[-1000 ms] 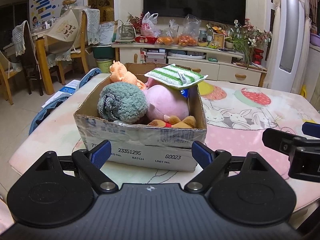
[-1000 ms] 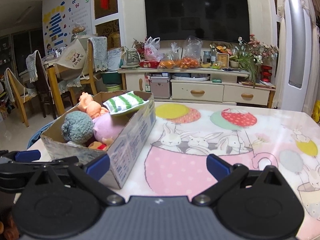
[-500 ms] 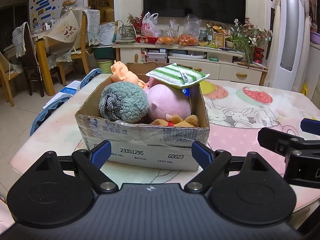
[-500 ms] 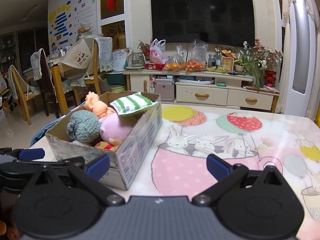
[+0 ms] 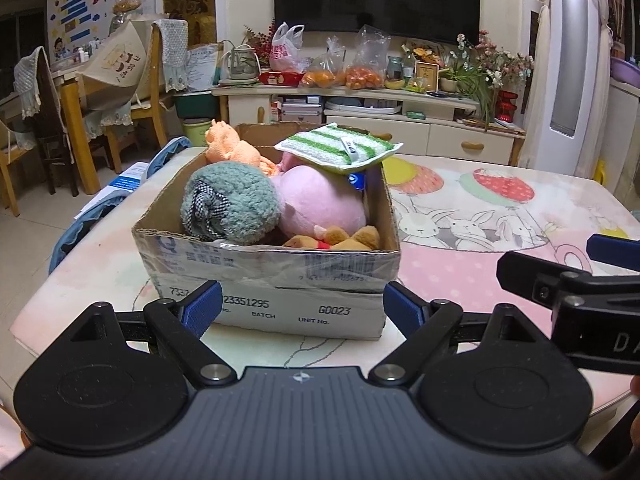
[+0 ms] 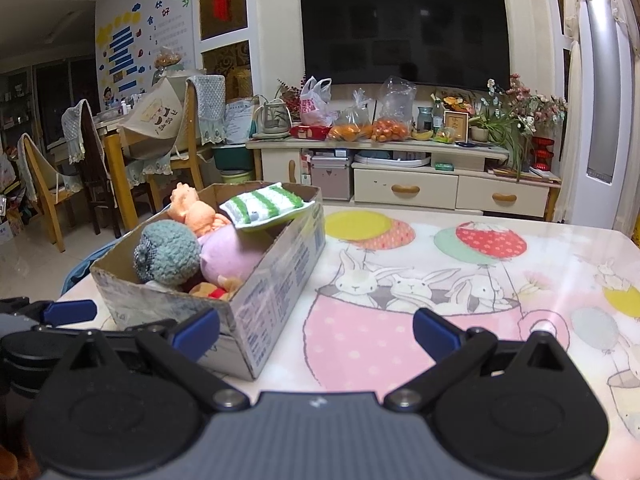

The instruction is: Organize soft objects

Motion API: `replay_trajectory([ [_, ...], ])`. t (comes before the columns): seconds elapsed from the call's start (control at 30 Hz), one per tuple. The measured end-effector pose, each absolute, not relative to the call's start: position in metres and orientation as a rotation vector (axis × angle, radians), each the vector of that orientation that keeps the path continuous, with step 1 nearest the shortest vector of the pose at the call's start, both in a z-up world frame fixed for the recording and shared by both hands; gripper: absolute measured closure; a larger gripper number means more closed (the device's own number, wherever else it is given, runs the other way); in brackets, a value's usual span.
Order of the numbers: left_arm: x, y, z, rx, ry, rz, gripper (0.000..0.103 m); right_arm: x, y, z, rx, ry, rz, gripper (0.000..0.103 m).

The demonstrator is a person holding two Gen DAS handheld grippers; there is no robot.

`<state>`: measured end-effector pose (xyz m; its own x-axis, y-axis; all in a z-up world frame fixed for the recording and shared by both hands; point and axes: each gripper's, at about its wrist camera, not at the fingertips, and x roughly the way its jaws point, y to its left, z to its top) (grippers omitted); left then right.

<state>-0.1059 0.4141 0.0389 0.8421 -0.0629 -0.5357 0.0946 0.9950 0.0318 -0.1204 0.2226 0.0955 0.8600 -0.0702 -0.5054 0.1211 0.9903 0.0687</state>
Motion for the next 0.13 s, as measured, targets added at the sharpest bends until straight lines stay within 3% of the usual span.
replay_trajectory([
  [0.13,-0.1041,0.4086,0.0383,0.072,0.572,-0.088,0.000,-0.1205,0.2176,0.0944,0.113,0.525,-0.106,0.001],
])
